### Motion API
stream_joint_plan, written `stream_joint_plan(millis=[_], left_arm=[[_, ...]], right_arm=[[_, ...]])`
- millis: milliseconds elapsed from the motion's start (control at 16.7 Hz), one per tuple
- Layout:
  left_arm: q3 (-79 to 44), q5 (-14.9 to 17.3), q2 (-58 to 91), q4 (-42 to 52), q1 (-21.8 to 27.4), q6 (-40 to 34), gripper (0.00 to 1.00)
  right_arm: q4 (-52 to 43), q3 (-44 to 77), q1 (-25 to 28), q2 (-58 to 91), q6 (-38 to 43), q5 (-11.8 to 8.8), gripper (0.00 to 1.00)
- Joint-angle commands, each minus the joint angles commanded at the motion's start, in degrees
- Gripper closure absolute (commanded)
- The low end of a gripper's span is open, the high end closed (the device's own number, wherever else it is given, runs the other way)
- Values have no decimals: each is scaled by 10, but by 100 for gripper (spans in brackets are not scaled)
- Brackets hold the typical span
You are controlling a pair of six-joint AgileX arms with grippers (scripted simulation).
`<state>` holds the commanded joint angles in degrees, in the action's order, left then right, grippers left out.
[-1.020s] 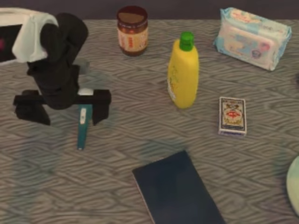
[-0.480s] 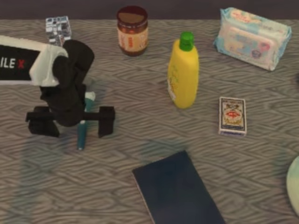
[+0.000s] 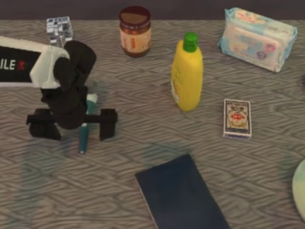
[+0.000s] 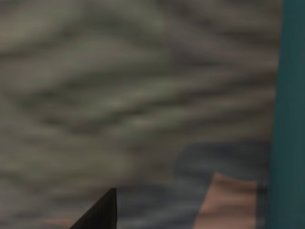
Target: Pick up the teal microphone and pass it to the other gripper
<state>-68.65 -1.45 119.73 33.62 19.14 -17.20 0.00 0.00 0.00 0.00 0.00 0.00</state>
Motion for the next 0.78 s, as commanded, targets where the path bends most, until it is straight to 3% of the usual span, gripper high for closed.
stream_joint_plan(millis=[480, 780], left_arm=[[0, 0, 0, 0, 0, 0, 98], [0, 0, 0, 0, 0, 0, 100]], right_arm=[[0, 0, 0, 0, 0, 0, 0], [0, 0, 0, 0, 0, 0, 0]])
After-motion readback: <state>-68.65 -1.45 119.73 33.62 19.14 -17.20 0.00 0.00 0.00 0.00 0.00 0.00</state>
